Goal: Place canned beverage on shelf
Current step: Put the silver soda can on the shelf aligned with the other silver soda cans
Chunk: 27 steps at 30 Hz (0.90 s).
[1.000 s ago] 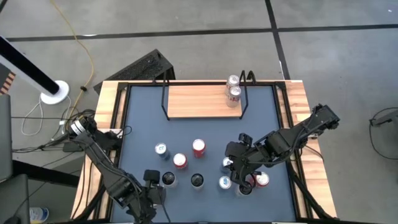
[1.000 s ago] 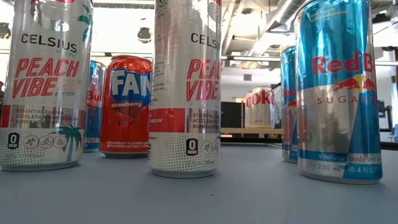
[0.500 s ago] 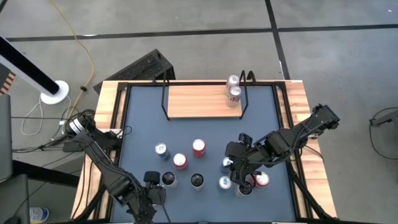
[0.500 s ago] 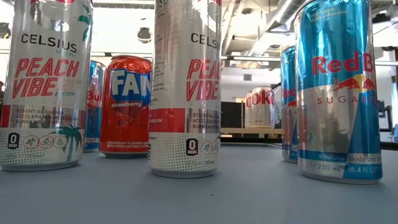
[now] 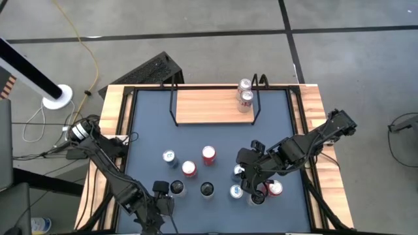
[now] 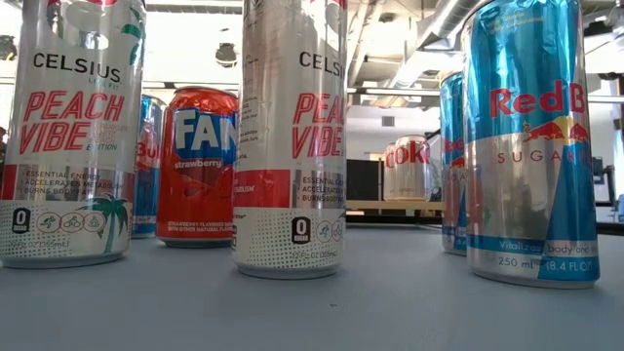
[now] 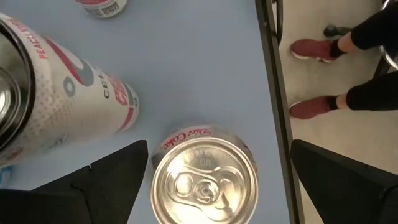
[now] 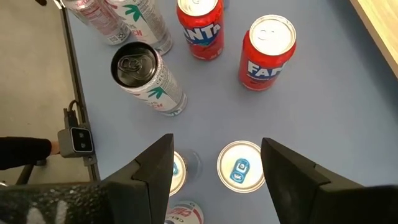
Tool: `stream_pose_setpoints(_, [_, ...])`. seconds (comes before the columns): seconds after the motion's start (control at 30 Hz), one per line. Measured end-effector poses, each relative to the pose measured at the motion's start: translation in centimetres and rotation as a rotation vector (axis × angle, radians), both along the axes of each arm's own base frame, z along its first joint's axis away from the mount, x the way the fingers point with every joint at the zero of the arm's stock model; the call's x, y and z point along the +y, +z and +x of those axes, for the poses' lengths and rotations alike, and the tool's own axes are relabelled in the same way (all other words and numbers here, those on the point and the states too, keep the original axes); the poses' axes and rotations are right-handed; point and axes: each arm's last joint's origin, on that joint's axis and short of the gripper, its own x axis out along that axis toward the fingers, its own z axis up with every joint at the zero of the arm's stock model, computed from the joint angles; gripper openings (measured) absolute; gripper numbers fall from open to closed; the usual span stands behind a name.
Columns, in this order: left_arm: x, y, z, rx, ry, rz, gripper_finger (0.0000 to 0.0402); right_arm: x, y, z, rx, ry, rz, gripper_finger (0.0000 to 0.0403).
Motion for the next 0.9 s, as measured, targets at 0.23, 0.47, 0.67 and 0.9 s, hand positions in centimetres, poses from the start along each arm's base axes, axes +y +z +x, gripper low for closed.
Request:
stream_pose_setpoints(0.23, [0.8, -0.8, -0.8, 0.012, 0.016, -0.024, 0.0384, 0.0, 0.0, 0.0, -0.001, 0.0, 0.0, 0.0225])
stream_pose_setpoints(0.47, [1.1, -1.2, -0.4, 0.029, -0.017, -0.04, 0.0384, 0.0, 0.0, 0.0, -0.003, 0.004, -0.001, 0.0225])
stream_pose_setpoints(0.67, [1.3, -1.3, 0.0, 0.001, -0.048, -0.024, 0.0384, 0.0, 0.0, 0.0, -0.003, 0.005, -0.003, 0.0225])
stream_pose_setpoints(0.9, [1.6, -1.4, 0.2, -0.003, -0.063, -0.012, 0.0384, 0.0, 0.0, 0.0, -0.003, 0.006, -0.003, 0.0225])
